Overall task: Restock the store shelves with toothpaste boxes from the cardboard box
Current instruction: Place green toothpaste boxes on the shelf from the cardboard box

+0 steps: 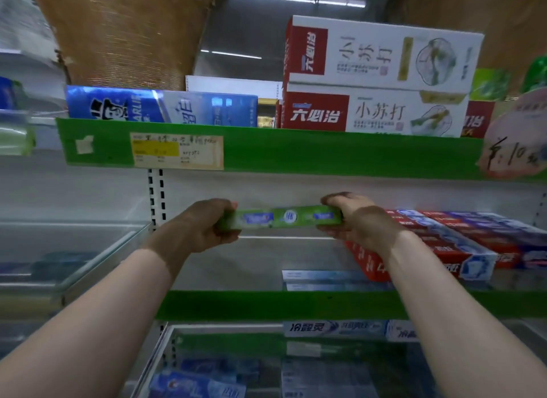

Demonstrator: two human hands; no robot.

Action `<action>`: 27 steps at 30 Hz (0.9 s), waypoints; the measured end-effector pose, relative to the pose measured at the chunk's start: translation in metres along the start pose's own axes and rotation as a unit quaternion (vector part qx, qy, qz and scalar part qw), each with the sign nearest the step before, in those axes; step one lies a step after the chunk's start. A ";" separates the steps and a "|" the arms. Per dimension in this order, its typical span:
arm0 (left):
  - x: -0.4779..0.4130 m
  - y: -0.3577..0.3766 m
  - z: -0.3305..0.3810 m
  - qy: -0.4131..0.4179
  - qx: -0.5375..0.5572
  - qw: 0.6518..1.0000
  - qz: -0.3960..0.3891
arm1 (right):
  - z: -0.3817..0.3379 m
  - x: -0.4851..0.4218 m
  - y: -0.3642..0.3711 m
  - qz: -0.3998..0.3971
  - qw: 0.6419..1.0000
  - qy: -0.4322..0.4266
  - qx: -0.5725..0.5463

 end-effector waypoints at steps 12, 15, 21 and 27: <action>-0.014 0.023 0.001 0.038 0.012 0.999 -0.038 | -0.007 -0.024 -0.029 -0.123 0.953 -0.013 0.277; -0.017 0.024 0.007 0.053 0.114 0.992 -0.010 | -0.016 -0.014 -0.023 -0.135 0.900 -0.048 0.412; -0.011 0.073 -0.002 0.030 0.045 0.997 -0.059 | -0.010 -0.008 0.026 -0.191 0.936 -0.050 0.292; -0.007 0.084 0.019 0.095 -0.311 0.944 -0.060 | -0.048 -0.022 -0.010 0.039 0.858 -0.197 0.472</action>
Point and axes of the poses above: each hand's wrist, its own x-axis away from the middle knuckle, its own y-axis out of the palm, z = x × y, the point moved 6 cm from there along -x, towards the middle knuckle, and after that the axes turned 4 degrees about x, right-handed, at the moved point
